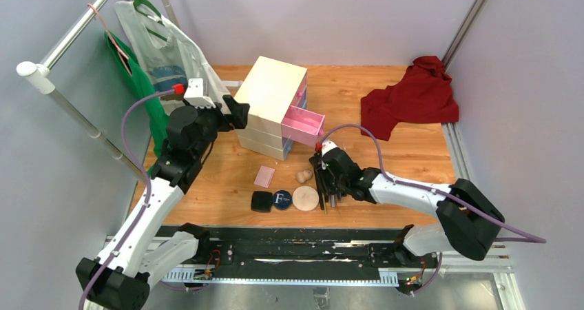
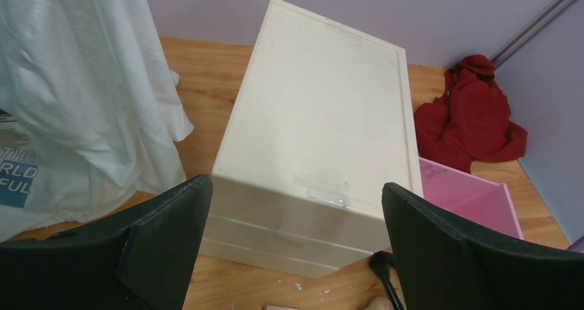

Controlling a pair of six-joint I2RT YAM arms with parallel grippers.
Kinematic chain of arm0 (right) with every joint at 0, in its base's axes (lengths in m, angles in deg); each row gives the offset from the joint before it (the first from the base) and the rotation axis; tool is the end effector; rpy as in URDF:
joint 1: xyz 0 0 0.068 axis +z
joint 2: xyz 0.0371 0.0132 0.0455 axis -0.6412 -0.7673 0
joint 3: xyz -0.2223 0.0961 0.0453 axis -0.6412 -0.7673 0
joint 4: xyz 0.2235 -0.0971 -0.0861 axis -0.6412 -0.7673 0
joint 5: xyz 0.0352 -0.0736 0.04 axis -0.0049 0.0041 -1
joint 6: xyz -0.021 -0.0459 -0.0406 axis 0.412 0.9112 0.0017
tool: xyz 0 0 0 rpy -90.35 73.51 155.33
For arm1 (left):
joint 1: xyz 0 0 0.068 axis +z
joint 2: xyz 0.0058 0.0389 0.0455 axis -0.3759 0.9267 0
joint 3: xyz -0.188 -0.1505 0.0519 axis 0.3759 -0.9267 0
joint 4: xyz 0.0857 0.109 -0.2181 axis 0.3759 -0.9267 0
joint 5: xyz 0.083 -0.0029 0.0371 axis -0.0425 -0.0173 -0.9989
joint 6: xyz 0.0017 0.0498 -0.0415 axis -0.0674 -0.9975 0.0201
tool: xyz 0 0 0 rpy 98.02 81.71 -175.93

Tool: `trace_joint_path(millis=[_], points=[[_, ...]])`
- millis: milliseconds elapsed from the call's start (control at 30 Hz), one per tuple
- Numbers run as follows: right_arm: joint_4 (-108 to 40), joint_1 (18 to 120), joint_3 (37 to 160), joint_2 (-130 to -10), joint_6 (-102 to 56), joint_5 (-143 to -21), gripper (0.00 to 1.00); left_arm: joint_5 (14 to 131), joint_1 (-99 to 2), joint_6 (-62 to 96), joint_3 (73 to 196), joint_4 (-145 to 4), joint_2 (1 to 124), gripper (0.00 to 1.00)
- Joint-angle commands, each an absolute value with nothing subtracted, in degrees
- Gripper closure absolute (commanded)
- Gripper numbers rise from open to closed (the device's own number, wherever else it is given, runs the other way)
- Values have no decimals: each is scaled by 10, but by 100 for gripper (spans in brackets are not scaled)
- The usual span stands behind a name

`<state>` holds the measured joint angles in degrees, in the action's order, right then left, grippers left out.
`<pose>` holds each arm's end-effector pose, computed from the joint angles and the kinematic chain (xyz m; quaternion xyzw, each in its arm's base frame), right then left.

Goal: Organize the makeup
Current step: Pick up the makeup brush from the center of the board.

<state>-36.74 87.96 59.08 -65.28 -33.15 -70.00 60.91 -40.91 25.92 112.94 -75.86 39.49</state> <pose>0.1884 0.2040 0.1472 -0.2308 0.8881 0.1830 0.3530 0.2303 -0.0757 0.3427 -0.0264 0.7370 -0.2059 0.6432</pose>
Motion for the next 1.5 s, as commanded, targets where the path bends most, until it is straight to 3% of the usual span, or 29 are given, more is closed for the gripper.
trace_joint_path(millis=[0, 567, 933, 1467], points=[[-337, 898, 614, -684, -329, -658, 65, 614, -409, 263, 1122, -763, 369, 2], [-321, 930, 631, -740, -341, -616, 67, 609, -409, 261, 1099, -759, 356, 2], [-322, 953, 611, -705, -346, -564, 62, 603, -408, 258, 1091, -758, 349, 2], [-315, 960, 617, -743, -347, -568, 71, 597, -409, 258, 1082, -757, 343, 2]])
